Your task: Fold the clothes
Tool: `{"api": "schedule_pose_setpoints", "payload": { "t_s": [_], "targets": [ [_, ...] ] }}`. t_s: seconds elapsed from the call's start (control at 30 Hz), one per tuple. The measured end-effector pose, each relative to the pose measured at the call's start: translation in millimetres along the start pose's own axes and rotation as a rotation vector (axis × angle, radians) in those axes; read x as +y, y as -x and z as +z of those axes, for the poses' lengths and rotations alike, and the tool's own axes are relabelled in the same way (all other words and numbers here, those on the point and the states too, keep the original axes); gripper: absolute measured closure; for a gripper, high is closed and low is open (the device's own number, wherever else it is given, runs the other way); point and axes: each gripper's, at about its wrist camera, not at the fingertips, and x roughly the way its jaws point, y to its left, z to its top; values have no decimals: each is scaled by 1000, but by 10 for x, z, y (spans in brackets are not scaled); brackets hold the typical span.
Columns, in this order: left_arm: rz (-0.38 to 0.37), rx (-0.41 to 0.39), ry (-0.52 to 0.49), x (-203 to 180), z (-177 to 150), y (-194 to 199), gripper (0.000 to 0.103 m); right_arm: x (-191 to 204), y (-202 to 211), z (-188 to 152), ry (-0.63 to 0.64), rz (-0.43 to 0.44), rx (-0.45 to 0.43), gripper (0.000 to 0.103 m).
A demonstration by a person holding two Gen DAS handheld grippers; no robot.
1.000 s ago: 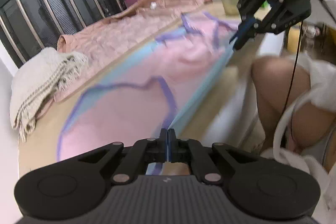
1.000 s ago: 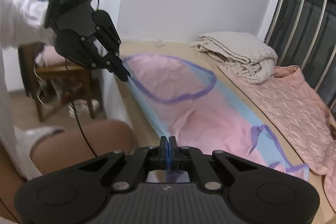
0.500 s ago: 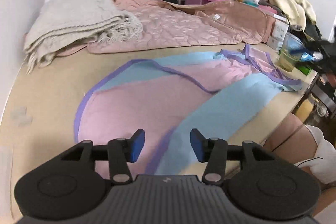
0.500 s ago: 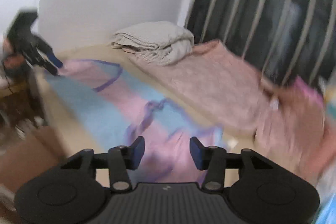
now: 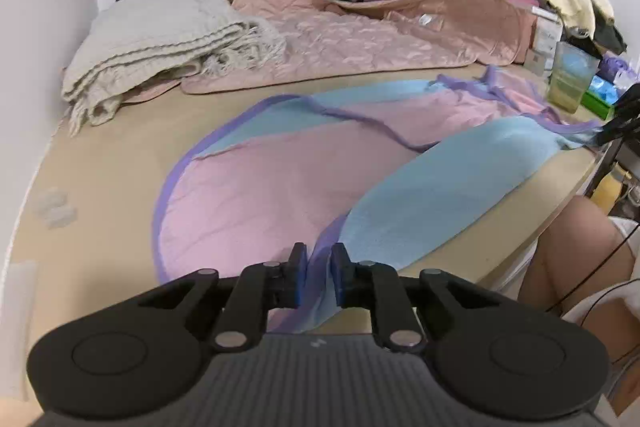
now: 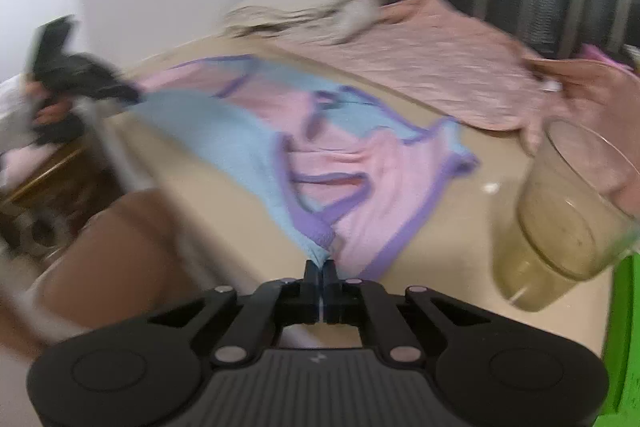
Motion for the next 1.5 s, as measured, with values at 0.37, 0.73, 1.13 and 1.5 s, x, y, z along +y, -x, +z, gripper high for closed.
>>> {"api": "schedule_pose_setpoints", "payload": {
  "t_s": [0.37,0.73,1.13,1.5],
  "targets": [
    [53,-46,-56,-16,272,-32,93,-127,-305,444,110,-299,57,87],
    [-62,-52,38,20,236,-18,45,194,-193,311,-1,-139,-175,60],
    [-108,-16,-48,-172,237,-246,102,-84,-422,-46,-182,-155,-164,65],
    [-96,-61,22,-44,447,-266,89,-107,-411,-42,-187,-148,-163,63]
  ]
}}
